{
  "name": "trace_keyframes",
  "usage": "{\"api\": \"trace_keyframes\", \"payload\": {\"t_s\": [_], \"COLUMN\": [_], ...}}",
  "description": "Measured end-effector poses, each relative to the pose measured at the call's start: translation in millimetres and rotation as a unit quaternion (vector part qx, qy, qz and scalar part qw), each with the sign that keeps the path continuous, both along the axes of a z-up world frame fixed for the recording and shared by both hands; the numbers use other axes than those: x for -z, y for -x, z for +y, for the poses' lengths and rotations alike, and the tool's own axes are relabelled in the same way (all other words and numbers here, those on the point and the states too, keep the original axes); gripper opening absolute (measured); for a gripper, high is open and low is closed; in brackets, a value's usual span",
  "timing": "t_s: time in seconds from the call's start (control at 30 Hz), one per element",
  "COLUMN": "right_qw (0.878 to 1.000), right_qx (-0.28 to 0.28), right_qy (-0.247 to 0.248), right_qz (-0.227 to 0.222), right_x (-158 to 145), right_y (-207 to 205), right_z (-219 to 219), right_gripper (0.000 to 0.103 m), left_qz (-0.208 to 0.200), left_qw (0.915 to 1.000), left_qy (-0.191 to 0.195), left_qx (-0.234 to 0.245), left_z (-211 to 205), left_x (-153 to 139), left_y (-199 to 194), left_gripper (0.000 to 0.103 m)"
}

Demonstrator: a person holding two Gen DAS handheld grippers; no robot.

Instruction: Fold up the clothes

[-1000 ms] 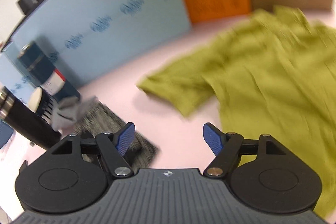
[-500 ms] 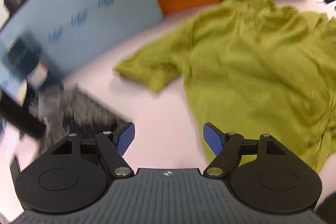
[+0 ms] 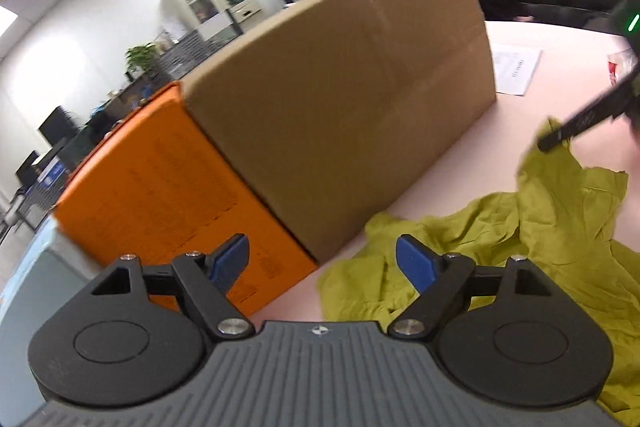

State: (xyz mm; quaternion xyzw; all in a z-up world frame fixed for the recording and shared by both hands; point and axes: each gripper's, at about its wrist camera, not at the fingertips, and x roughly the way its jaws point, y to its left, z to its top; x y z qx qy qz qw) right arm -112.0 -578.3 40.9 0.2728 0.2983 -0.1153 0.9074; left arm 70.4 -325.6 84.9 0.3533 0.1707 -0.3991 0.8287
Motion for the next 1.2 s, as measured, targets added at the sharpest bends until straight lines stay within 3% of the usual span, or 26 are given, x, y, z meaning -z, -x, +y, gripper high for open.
{"api": "trace_keyframes", "payload": {"t_s": [0.03,0.1,0.2,0.3,0.4,0.5,0.53,0.63,0.73,0.83,0.97,1.03,1.1,1.13,1.17,1.2], "right_qw": [0.998,0.989,0.975,0.975,0.984,0.99,0.99,0.991,0.993,0.994,0.995,0.994,0.994,0.994,0.994,0.994], "right_qx": [-0.042,-0.132,-0.213,-0.21,-0.154,-0.111,-0.106,-0.097,-0.082,-0.064,-0.045,-0.039,-0.041,-0.042,-0.042,-0.041], "right_qy": [-0.011,-0.034,-0.059,-0.043,-0.043,-0.038,-0.041,-0.043,-0.047,-0.053,-0.061,-0.068,-0.069,-0.068,-0.068,-0.067], "right_qz": [-0.037,-0.055,0.0,0.065,0.079,0.08,0.08,0.082,0.077,0.073,0.072,0.07,0.07,0.07,0.071,0.071], "right_x": [-15,-34,-29,-8,13,27,31,32,32,30,31,33,34,34,34,34], "right_y": [14,40,77,105,116,117,116,112,114,121,125,126,125,124,122,121], "right_z": [8,27,52,70,73,78,80,83,81,76,75,76,78,79,79,79], "right_gripper": [0.003,0.003,0.003,0.003,0.003,0.003,0.003,0.003,0.003,0.004,0.006,0.006,0.006,0.006,0.006,0.006], "left_qz": [0.005,0.013,0.002,-0.028,-0.054,-0.08,-0.093,-0.139,-0.164,-0.158,-0.131,-0.133,-0.128,-0.123,-0.127,-0.142], "left_qw": [0.9999,0.9995,0.9982,0.9944,0.9824,0.9634,0.9553,0.9238,0.8912,0.8703,0.8615,0.8644,0.8768,0.8836,0.8904,0.8975], "left_qy": [-0.001,-0.012,-0.028,-0.039,-0.062,-0.086,-0.095,-0.136,-0.162,-0.176,-0.198,-0.204,-0.2,-0.197,-0.191,-0.184], "left_qx": [0.01,0.028,0.052,0.094,0.168,0.241,0.264,0.33,0.391,0.432,0.449,0.44,0.418,0.407,0.393,0.375], "left_z": [-1,-2,-11,-23,-34,-41,-44,-53,-49,-39,-30,-31,-39,-45,-49,-54], "left_x": [6,19,39,59,79,95,101,119,126,124,127,130,136,138,140,143], "left_y": [-3,-8,-11,-7,6,23,28,41,51,54,53,52,55,57,58,60], "left_gripper": [0.08,0.08,0.08,0.075,0.068,0.061,0.054,0.042,0.041,0.041,0.042,0.042,0.042,0.036,0.003,0.001]}}
